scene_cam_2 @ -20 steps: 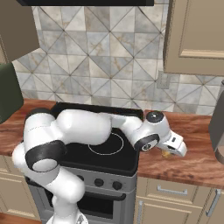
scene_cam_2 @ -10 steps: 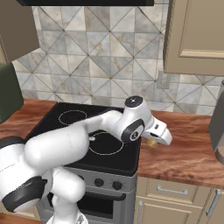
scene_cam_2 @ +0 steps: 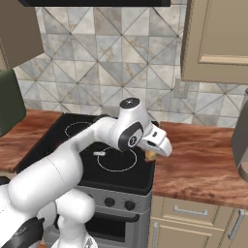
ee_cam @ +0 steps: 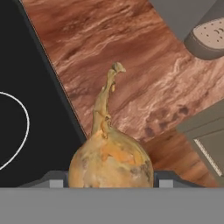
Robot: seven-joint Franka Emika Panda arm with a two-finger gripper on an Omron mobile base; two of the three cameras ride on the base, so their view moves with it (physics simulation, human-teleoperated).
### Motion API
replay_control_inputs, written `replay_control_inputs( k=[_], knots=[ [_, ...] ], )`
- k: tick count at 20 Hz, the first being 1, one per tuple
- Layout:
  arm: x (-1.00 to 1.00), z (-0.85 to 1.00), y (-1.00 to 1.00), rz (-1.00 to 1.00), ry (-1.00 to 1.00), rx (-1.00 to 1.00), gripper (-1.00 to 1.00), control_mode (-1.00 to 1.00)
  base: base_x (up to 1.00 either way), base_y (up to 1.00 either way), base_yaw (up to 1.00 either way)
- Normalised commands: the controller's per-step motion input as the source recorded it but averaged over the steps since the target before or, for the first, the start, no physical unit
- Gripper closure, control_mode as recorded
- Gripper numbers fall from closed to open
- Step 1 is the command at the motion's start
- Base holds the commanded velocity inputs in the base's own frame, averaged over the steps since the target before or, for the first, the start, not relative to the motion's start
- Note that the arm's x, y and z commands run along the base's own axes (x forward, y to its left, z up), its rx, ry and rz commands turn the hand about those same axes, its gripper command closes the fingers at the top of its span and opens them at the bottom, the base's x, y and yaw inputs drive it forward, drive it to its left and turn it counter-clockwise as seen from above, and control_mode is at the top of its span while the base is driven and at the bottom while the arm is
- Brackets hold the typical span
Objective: Place the pan on the front left burner on the stove. Then place the tomato and the onion in the pan and turn on the front left burner.
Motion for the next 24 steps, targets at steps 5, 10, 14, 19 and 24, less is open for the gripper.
replay_control_inputs(
  k=[5,10,14,19,24],
  knots=[
    [-0.09,0.0,0.53,0.01,0.05,0.09,1.0,-1.0,0.0,0.0,0.0],
    [0.0,0.03,0.6,0.03,0.08,0.12,1.0,-1.0,0.0,0.0,0.0],
    [0.0,0.02,0.68,0.04,0.1,0.12,1.0,-1.0,0.0,0.0,0.0],
    [0.0,0.03,0.71,0.04,0.08,0.09,1.0,-1.0,0.0,0.0,0.0],
    [0.0,0.0,0.73,0.04,0.05,0.06,1.0,-1.0,0.0,0.0,0.0]
  ],
)
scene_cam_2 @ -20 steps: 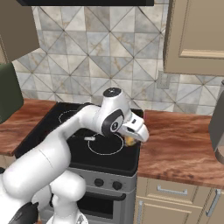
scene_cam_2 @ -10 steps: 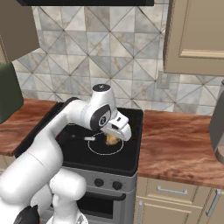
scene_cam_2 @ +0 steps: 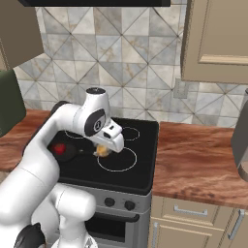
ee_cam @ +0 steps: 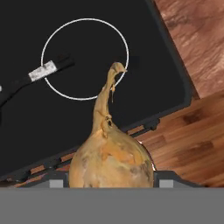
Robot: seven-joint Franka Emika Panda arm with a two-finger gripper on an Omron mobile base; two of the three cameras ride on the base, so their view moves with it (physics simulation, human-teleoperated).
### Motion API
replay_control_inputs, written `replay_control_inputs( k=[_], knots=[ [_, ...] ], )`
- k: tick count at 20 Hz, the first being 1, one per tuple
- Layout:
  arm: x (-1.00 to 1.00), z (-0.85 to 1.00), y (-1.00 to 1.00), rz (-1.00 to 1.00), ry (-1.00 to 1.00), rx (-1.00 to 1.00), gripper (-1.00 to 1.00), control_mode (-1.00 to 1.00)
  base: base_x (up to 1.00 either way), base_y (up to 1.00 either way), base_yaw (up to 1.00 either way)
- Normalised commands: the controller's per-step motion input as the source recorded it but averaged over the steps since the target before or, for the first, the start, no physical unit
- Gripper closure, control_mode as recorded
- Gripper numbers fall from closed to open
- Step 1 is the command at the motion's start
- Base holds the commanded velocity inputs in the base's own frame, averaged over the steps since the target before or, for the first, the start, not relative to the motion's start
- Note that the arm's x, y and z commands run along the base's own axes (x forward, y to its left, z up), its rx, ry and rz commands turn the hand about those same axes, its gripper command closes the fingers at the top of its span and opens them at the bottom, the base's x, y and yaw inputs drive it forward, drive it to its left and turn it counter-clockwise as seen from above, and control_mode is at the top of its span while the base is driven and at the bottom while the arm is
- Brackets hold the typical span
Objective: Place the pan on the front left burner on the stove. Then place the tomato and the onion in the pan and turn on the front left burner.
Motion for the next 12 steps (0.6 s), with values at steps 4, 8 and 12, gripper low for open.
replay_control_inputs(
  k=[4,8,12],
  knots=[
    [0.0,0.0,0.74,0.05,0.05,0.04,1.0,-1.0,0.0,0.0,0.0],
    [0.0,-0.02,0.69,0.09,0.02,0.04,1.0,-1.0,0.0,0.0,0.0],
    [0.0,-0.09,0.66,0.12,0.0,0.03,1.0,-1.0,0.0,0.0,0.0]
  ],
)
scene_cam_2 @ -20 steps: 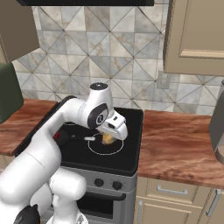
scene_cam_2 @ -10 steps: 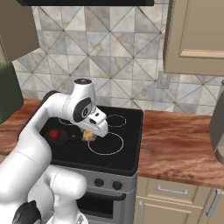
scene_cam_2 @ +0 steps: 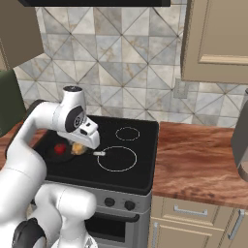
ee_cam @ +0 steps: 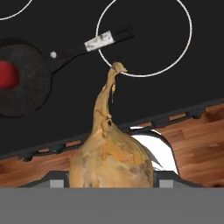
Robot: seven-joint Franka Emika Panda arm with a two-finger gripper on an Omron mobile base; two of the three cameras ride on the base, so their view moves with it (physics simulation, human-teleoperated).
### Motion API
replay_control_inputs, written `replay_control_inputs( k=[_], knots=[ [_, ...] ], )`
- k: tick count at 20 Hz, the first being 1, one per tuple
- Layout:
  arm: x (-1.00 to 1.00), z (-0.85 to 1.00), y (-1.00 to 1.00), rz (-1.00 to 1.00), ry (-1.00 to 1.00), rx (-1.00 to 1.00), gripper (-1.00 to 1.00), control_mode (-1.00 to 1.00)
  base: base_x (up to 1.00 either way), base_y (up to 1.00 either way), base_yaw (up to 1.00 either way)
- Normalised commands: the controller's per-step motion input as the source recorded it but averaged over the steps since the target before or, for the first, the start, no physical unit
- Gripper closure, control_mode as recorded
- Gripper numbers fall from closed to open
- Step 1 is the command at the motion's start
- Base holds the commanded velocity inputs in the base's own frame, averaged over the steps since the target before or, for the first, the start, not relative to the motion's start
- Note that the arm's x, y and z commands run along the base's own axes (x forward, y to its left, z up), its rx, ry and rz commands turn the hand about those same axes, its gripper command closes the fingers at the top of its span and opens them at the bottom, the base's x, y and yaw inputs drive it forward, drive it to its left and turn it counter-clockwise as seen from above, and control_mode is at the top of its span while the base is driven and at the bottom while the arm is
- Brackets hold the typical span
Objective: Place the pan on the front left burner on the stove. Then place the tomato and the onion in the pan and turn on the front left burner.
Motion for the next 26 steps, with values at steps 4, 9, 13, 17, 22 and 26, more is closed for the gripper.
replay_control_inputs(
  k=[4,9,13,17,22,26],
  knots=[
    [0.03,-0.14,0.6,0.14,0.0,0.02,1.0,-1.0,0.0,0.0,0.0],
    [0.17,-0.16,0.54,0.17,0.0,0.04,1.0,-1.0,0.0,0.0,0.0],
    [0.29,-0.1,0.5,0.17,0.0,0.06,1.0,-1.0,0.0,0.0,0.0],
    [0.29,-0.09,0.49,0.16,0.0,0.03,1.0,-1.0,0.0,0.0,0.0],
    [0.17,-0.23,0.45,0.15,0.0,0.0,1.0,-1.0,0.0,0.0,0.0],
    [0.09,-0.31,0.33,0.15,0.0,0.0,1.0,-1.0,0.0,0.0,0.0]
  ],
)
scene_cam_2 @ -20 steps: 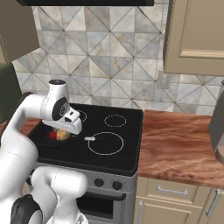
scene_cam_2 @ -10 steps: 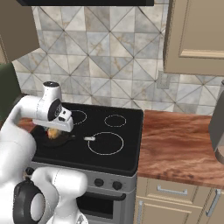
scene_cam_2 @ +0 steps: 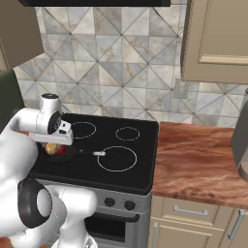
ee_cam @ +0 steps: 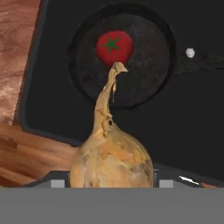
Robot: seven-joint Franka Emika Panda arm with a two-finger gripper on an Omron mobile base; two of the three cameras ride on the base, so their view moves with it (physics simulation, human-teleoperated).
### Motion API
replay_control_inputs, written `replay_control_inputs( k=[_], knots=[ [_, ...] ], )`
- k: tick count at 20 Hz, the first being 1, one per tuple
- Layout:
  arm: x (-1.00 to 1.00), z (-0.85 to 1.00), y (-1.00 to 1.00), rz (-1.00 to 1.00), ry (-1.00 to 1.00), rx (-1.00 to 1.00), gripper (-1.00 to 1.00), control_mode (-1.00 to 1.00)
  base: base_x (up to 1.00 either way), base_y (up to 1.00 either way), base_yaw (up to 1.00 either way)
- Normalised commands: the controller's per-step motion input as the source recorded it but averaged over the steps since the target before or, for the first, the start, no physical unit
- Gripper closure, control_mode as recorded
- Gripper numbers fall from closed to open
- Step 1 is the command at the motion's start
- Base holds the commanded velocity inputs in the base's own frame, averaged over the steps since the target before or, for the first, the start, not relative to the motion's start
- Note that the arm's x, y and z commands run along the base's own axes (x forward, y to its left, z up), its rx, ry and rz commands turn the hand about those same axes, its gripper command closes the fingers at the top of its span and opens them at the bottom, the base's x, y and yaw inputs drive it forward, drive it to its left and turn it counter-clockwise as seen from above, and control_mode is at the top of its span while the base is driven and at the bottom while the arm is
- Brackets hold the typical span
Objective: Place the pan on the front left burner on the stove. Then place the tomato and the onion in the pan and turn on the front left burner.
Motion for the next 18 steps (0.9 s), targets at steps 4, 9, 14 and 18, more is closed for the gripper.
replay_control_inputs(
  k=[4,9,14,18],
  knots=[
    [0.12,-0.31,0.21,0.16,0.0,0.0,1.0,-1.0,0.0,0.0,0.0],
    [0.29,-0.24,0.12,0.16,0.0,0.0,1.0,-1.0,0.0,0.0,0.0],
    [0.29,-0.23,0.1,0.15,0.0,0.0,1.0,-1.0,0.0,0.0,0.0],
    [0.18,-0.26,0.11,0.14,0.0,0.0,1.0,-1.0,0.0,0.0,0.0]
  ],
)
